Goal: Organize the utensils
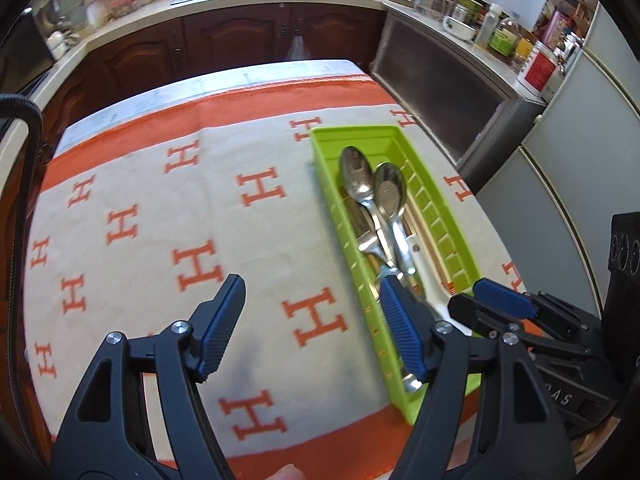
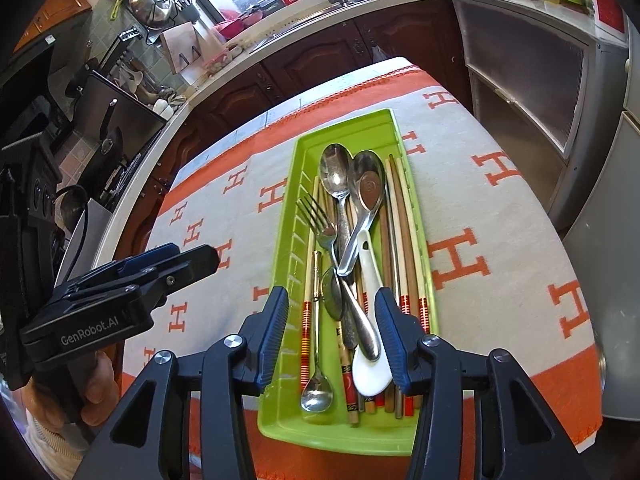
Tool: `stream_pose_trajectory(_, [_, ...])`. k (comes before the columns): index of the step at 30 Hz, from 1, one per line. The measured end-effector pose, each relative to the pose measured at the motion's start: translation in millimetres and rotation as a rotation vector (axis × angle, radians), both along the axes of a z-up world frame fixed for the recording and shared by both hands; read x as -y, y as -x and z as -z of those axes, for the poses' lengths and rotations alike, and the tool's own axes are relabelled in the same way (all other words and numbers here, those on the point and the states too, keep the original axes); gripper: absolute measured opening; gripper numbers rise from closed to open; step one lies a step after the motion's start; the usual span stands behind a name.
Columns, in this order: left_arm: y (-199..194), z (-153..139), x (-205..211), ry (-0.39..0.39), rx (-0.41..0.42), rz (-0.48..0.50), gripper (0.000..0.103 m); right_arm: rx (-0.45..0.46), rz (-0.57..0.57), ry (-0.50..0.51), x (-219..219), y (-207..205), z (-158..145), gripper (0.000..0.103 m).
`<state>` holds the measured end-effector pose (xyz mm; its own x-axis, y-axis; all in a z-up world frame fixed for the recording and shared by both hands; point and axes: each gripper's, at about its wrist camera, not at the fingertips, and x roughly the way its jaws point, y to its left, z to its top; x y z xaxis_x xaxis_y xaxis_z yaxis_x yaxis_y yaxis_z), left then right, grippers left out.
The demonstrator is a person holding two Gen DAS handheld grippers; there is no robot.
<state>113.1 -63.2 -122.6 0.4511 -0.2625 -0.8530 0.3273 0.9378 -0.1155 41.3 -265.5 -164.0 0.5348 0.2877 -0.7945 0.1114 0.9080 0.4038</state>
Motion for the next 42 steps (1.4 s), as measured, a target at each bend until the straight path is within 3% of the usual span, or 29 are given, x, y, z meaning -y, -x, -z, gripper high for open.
stream_pose_trajectory(11, [56, -27, -50, -0.089, 0.076, -0.142, 0.067, 0.020, -0.086, 0.054, -36, 18, -25, 0.053])
stream_pose_trajectory(14, [68, -41, -63, -0.096, 0.112, -0.184, 0.069, 0.041, -0.125, 0.079, -52, 25, -44, 0.060])
stream_pose_trajectory(21, [91, -76, -84, -0.108, 0.204, -0.281, 0.083, 0.143, -0.152, 0.117, -79, 40, -106, 0.078])
stream_pose_trajectory(26, [106, -91, -92, -0.119, 0.246, -0.323, 0.084, 0.200, -0.168, 0.143, -98, 49, -141, 0.083])
stream_pose_trajectory(42, [115, -98, -105, -0.100, 0.253, -0.358, 0.085, 0.201, -0.180, 0.173, -119, 61, -149, 0.084])
